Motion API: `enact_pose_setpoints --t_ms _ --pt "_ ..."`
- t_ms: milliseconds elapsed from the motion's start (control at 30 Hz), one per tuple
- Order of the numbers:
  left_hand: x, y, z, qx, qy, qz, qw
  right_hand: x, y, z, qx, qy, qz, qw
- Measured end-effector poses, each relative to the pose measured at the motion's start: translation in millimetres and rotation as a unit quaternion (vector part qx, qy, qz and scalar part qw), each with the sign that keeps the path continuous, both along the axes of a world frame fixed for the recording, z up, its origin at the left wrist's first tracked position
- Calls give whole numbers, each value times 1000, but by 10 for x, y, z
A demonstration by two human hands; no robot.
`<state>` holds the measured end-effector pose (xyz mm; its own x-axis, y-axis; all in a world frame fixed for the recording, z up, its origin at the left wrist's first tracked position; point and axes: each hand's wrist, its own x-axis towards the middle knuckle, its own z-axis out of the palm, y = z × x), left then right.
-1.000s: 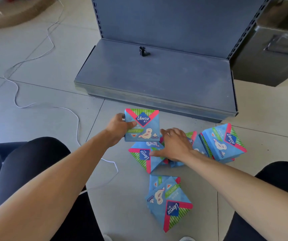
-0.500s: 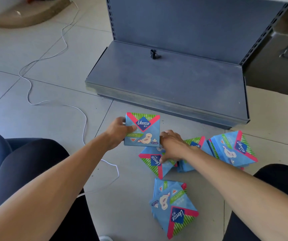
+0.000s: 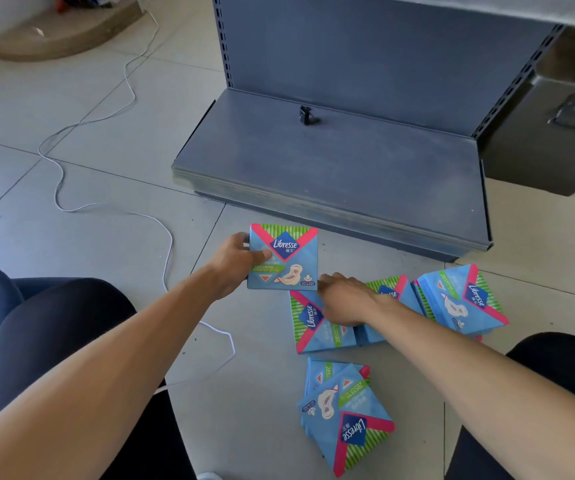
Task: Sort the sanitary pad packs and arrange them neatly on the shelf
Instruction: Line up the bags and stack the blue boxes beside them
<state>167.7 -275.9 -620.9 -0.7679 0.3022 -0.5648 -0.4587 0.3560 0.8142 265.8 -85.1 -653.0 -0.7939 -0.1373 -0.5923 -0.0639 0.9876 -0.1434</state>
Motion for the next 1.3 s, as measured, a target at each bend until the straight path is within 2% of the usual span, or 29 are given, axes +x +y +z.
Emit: enact_pose_setpoints --t_ms 167,367,467,600,667,733,800,867,967,1100,1300 --pt "-13 33 13 0 8 0 1000 63 -5 -48 30 -13 48 998" --pt "-44 -9 -22 -3 4 6 1000 22 -4 -102 26 44 65 997" --pt "-52 -39 -53 4 -7 16 1000 -46 17 -92 -54 13 -19 998" --pt "-106 -68 -30 54 -31 73 995 -127 223 109 -183 -59 -127 973" --pt "-158 -84 -9 83 -36 94 991 -71 356 218 -292 -97 -191 932" --pt "-198 -81 -17 88 -35 100 990 26 420 323 -424 -130 -288 848" --pt "-200 -51 -53 73 -32 95 992 100 451 373 -529 -122 -362 757" --pt "-176 -6 -123 55 -36 76 995 146 456 388 -586 -84 -421 687" --pt "-135 91 -203 40 -41 32 998 193 470 352 -613 -9 -499 612" --pt "-61 282 -185 40 -33 -9 999 280 521 285 -601 83 -573 551" --pt "139 609 -162 65 -36 -66 995 473 558 286 -569 149 -614 526"
